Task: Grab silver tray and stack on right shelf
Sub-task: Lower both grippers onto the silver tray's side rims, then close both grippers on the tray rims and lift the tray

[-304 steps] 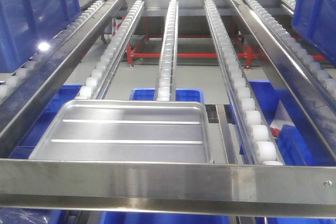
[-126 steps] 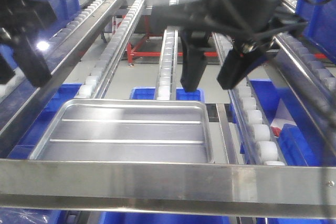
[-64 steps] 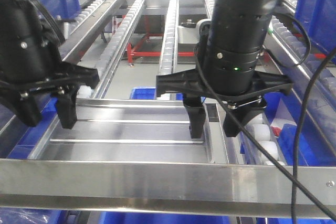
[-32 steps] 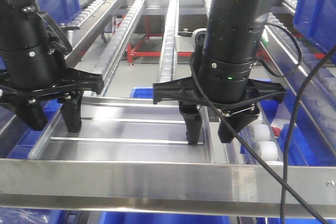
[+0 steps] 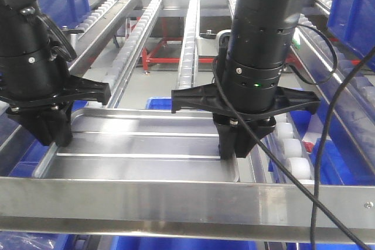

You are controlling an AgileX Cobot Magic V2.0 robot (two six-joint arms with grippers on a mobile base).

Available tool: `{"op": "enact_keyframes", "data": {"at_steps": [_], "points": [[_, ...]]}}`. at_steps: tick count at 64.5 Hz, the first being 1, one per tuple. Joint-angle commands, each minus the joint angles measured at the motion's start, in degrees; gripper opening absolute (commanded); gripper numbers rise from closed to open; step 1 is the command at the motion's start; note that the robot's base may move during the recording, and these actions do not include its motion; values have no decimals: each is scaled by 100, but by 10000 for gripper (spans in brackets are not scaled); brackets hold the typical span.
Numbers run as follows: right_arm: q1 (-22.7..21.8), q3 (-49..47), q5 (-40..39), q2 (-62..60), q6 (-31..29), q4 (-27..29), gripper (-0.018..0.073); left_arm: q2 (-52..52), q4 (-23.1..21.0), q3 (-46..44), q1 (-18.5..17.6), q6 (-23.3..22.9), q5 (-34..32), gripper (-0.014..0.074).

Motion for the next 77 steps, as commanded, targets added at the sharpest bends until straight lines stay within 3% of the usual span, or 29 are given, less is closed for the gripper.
{"op": "enact_keyframes", "data": {"at_steps": [1,28,38,58,63,77], "points": [[-25,-103,-71,-258,-48,-119,55,-260,43,-128,-38,-14,-112,-93],[-25,-103,520,-1556,-48,-399,56,-1407,148,-722,-145,-14,737,-93],[-25,-103,943,-2071,-48,-518,56,-1796,148,-722,-528,-82,1005,-93],[-25,-103,1639,-2852,-48,-622,56,-1845,226,-722,-1582,-760,1388,-93],[-25,-103,1699,-2958,-48,-673,56,-1845,344,-722,-1690,-998,1308,-93],[-25,-103,1753,-3009,-48,-677,56,-1845,385,-722,-1720,-1062,1248,-93]]}}
